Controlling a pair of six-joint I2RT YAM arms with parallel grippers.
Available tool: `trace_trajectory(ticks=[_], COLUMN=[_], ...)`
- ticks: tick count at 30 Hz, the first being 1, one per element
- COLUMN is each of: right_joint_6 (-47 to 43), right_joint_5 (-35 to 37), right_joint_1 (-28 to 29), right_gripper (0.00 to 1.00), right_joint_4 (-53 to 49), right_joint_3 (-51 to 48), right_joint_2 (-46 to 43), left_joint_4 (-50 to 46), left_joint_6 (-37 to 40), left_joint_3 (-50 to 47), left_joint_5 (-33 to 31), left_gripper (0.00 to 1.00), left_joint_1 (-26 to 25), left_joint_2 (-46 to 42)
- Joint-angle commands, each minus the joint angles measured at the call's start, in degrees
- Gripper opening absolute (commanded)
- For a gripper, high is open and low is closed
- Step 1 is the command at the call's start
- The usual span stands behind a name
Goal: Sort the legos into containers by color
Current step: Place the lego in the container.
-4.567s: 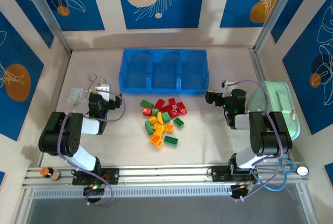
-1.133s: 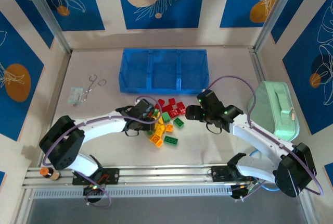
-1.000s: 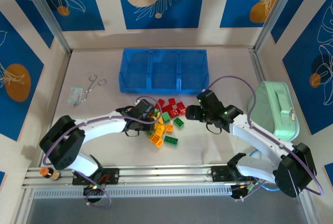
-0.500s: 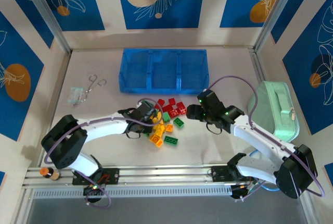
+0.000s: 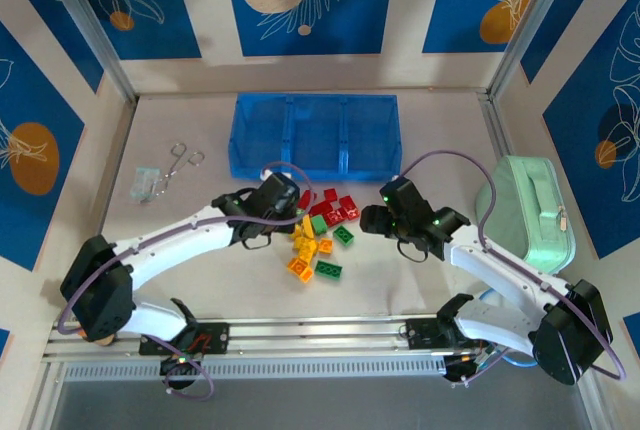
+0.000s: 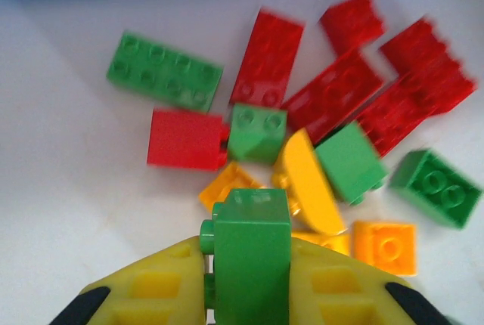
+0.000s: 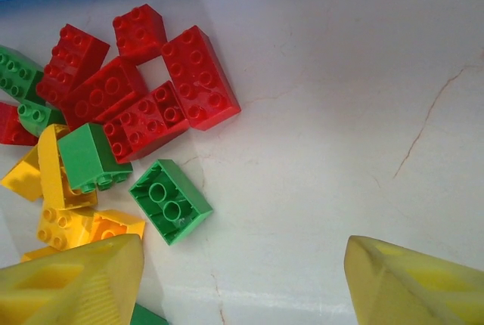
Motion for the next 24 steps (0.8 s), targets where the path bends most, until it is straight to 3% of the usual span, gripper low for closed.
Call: trace_trajectory(ticks=[1,6,18,24], right_joint_6=[-1.00,-1.59,4.36,7.23], right_joint_5=[-0.57,0.15,1.38,2.47], right_joint_1=[0.45,0.66,5.58,7.61], right_gripper=[0.71,0.70,0.69,0.69], right_joint_4=[0.44,-2.83,-6.39,-6.76], right_joint_3=[1.38,4.31,0.18,-2.85], right_joint_2=[-0.46,0.42,-4.76,-8.52], left_joint_4=[-3.52,-3.18,-3.39,-7.20], left_joint_6=[3.71,7.62,14.83,17.19], left_joint_3=[6.92,15.30,40.02,52.61], left_joint_5=[-3.33,-2.40,5.22,4.41], left_gripper=[0.21,0.21,0.20,0.20], left_joint_1=[0.07,2.29,10.03,11.96], left_joint_2=[1.60,5.90,24.32,34.96])
